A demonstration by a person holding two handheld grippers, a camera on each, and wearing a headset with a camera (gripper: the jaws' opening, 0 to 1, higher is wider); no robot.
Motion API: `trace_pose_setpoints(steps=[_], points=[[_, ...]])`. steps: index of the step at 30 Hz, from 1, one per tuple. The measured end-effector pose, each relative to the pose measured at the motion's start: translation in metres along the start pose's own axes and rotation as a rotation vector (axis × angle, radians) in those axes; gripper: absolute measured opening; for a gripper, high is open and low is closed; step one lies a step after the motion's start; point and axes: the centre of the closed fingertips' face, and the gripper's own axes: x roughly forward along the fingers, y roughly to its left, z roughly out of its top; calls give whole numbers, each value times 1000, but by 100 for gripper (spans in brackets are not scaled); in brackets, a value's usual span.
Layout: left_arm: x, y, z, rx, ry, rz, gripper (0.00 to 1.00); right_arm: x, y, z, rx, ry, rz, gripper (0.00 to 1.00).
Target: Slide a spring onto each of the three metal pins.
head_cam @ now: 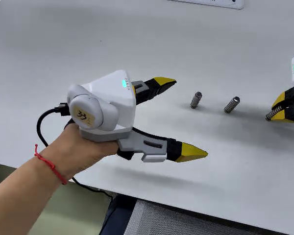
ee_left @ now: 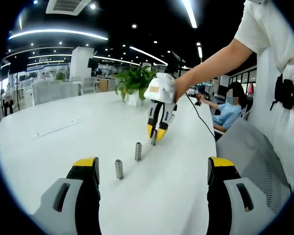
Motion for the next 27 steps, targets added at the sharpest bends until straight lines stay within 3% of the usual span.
trace_pose_setpoints(steps=[8, 12, 15, 17, 23, 27], points=[[-1, 1, 0, 16, 18, -2, 92, -19, 0, 7, 46, -78, -32, 24], [-3, 2, 0, 29, 30, 0, 93, -36, 3, 13, 75, -148, -63, 32], [-5, 4, 0, 36, 38, 5, 94, -50, 8, 20, 133, -240, -70, 40], [-6, 5, -2, 45, 51, 5, 95, -56, 6, 14, 150, -289, -88, 44], [-8, 4, -5, 61, 83, 9, 97, -80, 25, 5, 239, -419, -125, 53], [-9, 4, -5, 69, 99, 14, 99, -92, 36, -3, 275, -541, -154, 64]])
